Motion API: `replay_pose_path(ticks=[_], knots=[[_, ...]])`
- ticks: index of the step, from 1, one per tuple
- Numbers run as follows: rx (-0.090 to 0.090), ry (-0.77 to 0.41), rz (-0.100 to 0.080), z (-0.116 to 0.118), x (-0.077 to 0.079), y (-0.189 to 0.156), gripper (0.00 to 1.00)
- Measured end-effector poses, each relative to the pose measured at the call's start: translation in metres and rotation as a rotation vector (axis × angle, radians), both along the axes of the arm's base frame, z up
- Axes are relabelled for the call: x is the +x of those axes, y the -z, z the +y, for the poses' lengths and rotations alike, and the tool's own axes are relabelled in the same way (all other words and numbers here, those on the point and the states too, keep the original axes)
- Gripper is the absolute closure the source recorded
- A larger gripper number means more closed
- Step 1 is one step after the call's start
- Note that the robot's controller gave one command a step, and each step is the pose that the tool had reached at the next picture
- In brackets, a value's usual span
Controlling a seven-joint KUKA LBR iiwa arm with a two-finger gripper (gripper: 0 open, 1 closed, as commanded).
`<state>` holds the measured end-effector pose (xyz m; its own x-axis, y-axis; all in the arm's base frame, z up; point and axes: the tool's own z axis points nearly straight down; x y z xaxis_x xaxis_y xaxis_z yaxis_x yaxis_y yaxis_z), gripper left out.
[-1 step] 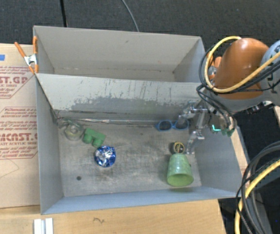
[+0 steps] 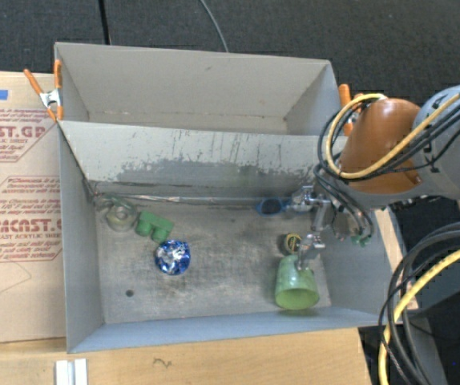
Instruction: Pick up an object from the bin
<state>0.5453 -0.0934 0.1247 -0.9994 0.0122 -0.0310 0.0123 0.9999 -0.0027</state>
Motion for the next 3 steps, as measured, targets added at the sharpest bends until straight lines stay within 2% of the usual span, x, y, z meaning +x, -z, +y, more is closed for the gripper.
replay_pose_path(ticks=[1,2,3], knots=[[0.004,-0.038,-0.006,0.0176,0.0039,0.0076,0.0],[-0.002,-0.141,-0.016,0.0173,0.0054,0.0089,0.0],[0.01,0.27,0.004,0.0139,-0.0014,0.009,0.0]])
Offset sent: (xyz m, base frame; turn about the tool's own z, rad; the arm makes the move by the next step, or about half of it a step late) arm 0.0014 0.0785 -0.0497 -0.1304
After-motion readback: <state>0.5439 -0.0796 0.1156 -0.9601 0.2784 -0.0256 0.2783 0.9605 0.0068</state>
